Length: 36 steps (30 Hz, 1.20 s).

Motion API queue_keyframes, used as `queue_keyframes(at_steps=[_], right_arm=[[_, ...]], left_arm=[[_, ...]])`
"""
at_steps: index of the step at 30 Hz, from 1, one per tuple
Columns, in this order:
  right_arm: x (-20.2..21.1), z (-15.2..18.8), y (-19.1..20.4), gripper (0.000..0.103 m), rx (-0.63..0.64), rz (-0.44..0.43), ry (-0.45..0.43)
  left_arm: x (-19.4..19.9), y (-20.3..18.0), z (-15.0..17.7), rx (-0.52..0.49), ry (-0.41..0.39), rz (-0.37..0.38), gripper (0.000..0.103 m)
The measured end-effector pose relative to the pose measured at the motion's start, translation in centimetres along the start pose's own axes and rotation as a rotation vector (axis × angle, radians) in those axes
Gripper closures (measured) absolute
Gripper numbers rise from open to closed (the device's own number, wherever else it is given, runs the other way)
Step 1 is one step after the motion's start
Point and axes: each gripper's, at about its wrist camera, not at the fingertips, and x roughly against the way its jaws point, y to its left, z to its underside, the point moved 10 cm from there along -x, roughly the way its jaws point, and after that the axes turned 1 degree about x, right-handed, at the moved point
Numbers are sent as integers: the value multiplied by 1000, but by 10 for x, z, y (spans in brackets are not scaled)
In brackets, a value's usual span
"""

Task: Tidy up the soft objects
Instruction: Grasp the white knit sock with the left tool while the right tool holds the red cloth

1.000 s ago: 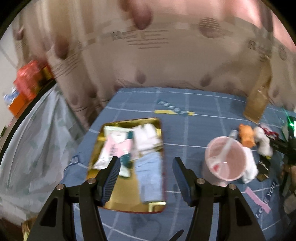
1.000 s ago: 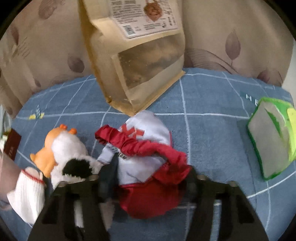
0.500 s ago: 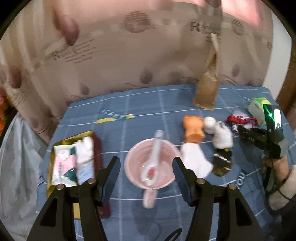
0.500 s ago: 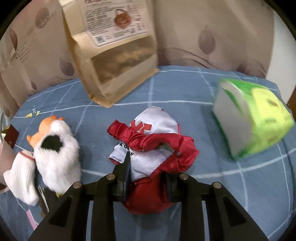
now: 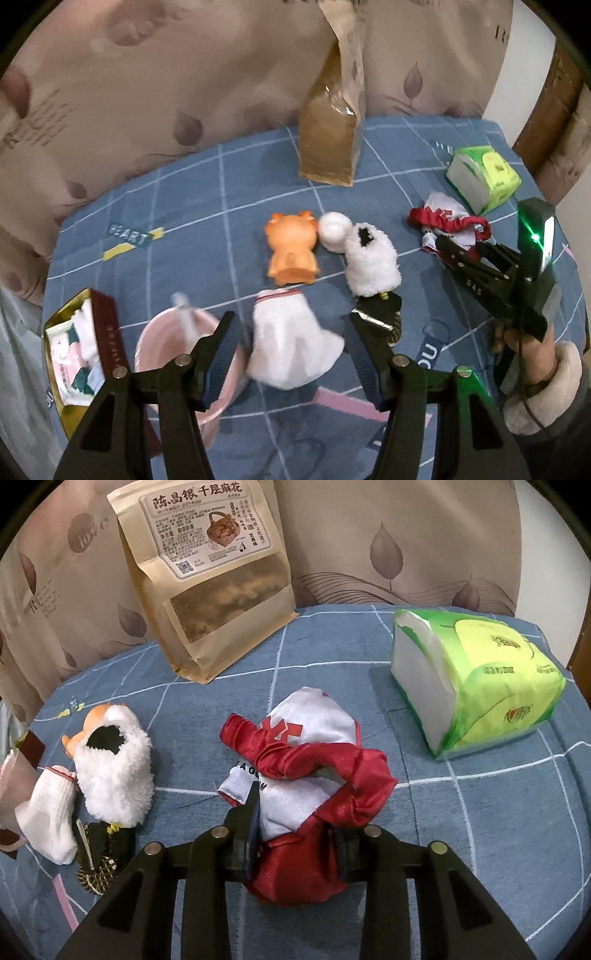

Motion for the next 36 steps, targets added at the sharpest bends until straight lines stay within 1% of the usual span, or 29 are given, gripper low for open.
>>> queue_keyframes(at_steps=[5, 9, 16, 23, 28, 36], right_arm=[[0, 0, -1, 72, -15, -18, -2], [0, 1, -1, 71, -25, -32, -4], [1, 0, -2, 70, -39, -52, -5], [2, 0, -2, 70, -44, -59, -5], [2, -1, -2, 70, -47, -61, -5], [3, -1, -2, 70, -53, -67, -6]], left_arm=[[-23, -8, -12, 39, 82, 49, 43], [-39, -5, -18, 44, 125, 11, 43], [-62, 3, -12, 85, 194, 0, 43], [-73, 8, -9, 96, 220, -20, 43], [-83, 5, -3, 101, 237, -18, 43], [-88, 6, -3, 115, 238, -12, 43]])
